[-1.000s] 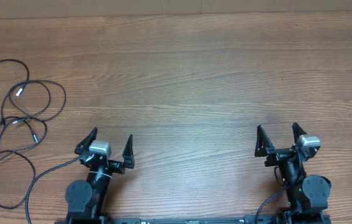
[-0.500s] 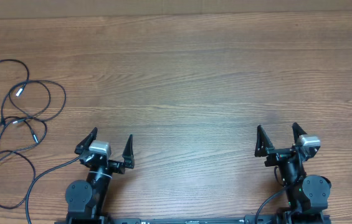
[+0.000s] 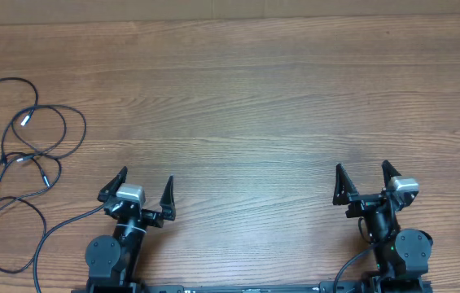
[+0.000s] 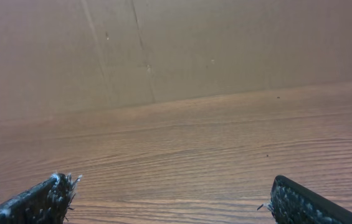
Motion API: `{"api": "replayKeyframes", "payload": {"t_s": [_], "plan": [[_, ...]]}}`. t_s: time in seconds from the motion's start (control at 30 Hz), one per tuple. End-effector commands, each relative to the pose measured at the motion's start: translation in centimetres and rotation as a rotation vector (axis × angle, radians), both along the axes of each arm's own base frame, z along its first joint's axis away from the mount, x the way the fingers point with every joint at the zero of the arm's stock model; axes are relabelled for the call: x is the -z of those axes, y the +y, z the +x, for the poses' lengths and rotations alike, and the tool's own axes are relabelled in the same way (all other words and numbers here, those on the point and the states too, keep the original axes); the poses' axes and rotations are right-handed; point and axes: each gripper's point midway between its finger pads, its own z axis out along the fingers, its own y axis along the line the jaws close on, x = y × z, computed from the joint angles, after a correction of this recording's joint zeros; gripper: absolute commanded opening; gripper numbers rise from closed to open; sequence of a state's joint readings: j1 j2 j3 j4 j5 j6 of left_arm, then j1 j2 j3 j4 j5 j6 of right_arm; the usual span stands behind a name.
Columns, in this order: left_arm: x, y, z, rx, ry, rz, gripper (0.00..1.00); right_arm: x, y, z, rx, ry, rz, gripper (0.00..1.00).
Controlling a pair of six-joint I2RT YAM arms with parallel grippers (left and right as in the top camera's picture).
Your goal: Untangle cables
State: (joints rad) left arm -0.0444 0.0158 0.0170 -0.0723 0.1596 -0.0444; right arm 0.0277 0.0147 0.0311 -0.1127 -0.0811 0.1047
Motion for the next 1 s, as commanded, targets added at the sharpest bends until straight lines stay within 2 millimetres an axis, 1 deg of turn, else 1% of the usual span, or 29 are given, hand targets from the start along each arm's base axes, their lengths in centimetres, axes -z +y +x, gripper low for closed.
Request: {"api": "replayKeyframes", "payload": {"t_s": [0.0,0.03,0.07,0.97], "plan": [[0.11,0.19,0.04,-0.010,-0.011,0.023,1.00,-0.01,0.12,-0.03,-0.005,-0.009,0.002,1.00],[0.11,0.19,0.04,-0.010,-0.011,0.022,0.98,-0.01,0.12,-0.03,-0.005,-0.009,0.002,1.00],[0.11,0.18,0.04,-0.010,-0.011,0.022,1.00,-0.01,0.12,-0.03,-0.005,-0.009,0.002,1.00],[0.11,0.19,0.04,-0.010,-0.011,0.023,1.00,-0.01,0.12,-0.03,-0.005,-0.009,0.002,1.00]]}}
